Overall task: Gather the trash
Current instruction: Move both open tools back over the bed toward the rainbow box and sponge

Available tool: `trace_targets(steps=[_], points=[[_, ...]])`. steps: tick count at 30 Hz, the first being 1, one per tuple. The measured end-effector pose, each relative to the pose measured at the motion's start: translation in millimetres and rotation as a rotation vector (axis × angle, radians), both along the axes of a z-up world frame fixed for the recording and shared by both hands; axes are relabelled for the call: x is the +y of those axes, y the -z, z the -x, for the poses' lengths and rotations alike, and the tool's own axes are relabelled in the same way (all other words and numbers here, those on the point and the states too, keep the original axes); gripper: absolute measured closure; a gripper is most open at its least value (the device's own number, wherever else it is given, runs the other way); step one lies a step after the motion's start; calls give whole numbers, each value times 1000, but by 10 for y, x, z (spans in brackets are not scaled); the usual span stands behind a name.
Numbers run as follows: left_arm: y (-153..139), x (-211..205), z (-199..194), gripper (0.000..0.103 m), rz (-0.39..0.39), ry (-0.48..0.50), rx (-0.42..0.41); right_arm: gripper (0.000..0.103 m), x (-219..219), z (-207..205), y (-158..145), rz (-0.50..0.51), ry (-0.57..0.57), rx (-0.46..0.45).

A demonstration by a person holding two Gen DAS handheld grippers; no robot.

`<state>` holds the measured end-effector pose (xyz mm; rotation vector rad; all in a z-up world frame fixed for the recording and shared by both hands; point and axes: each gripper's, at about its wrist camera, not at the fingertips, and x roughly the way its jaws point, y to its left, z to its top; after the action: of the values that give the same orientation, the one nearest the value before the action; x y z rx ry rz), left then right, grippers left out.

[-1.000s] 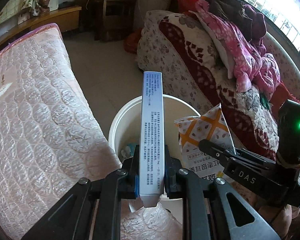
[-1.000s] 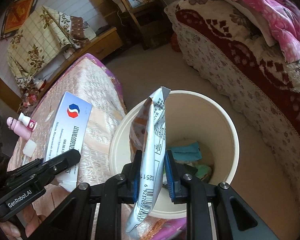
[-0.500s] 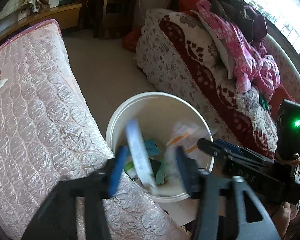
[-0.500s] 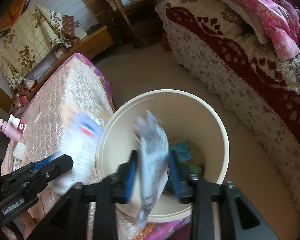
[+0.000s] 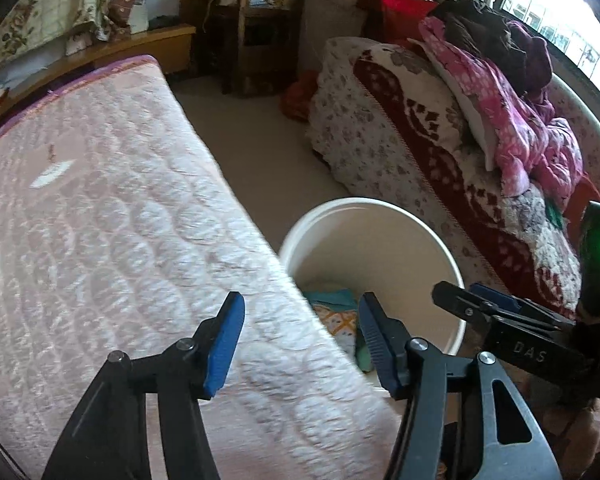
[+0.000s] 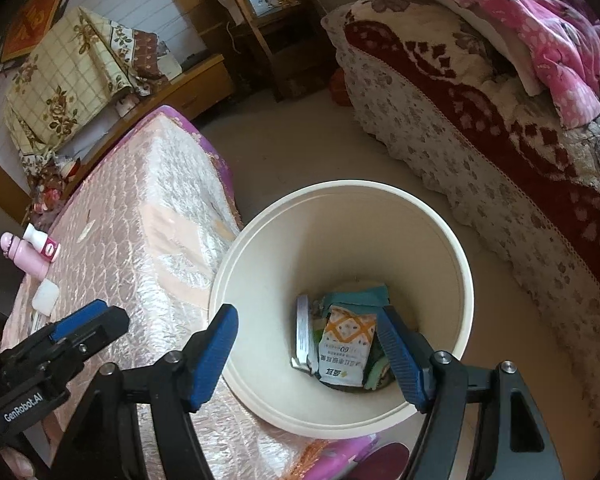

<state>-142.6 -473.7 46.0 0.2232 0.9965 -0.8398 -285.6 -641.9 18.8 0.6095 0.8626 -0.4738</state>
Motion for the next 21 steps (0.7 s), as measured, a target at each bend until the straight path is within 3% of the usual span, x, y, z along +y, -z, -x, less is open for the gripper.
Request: trace_targets(steps=[12,21], points=[[-101,521,-101,41,-11,-93,-64,27,366,-172,-134,31,-67,0],[-154,1184,-285,36,-20,-205,-86,27,816,-451,-242,39,-166,-16]])
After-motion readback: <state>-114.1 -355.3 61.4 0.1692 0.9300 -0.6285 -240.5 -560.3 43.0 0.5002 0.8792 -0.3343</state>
